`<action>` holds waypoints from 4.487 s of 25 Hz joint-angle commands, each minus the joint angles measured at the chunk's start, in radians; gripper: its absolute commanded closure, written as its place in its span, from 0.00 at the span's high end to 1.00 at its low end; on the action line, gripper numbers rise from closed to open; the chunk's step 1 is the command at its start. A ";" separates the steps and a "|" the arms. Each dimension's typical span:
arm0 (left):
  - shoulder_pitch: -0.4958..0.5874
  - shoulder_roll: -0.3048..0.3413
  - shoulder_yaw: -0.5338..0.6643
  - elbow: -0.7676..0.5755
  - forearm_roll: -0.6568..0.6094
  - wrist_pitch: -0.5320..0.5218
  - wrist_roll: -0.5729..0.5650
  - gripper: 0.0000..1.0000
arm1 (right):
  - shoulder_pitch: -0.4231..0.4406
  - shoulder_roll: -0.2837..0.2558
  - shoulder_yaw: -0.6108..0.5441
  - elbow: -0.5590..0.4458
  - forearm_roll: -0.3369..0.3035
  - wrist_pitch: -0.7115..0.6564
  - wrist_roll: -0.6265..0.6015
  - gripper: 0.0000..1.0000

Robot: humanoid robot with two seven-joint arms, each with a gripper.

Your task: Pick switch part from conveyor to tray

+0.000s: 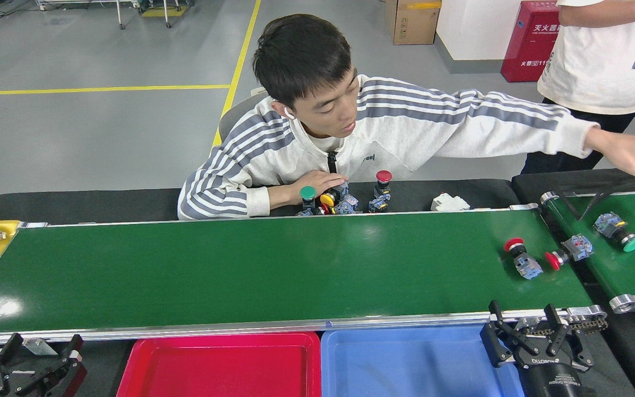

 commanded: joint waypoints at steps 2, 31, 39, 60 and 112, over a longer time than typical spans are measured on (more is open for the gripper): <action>-0.001 0.015 0.003 -0.004 -0.003 0.002 0.007 1.00 | -0.054 -0.004 -0.004 0.028 0.005 0.001 0.039 0.99; -0.009 0.001 0.021 0.016 0.005 0.014 0.000 1.00 | -0.368 0.003 0.241 0.373 0.074 0.130 0.092 0.06; -0.009 -0.019 0.067 0.038 0.012 0.014 -0.019 1.00 | -0.365 0.007 0.299 0.287 0.074 -0.149 0.003 0.03; -0.038 -0.014 0.074 0.038 0.042 0.005 -0.049 1.00 | -0.235 0.050 0.315 0.206 0.065 -0.424 -0.018 0.99; -0.044 -0.002 0.066 0.071 0.040 0.004 -0.049 1.00 | -0.566 0.154 0.520 0.654 0.074 0.084 -0.006 0.53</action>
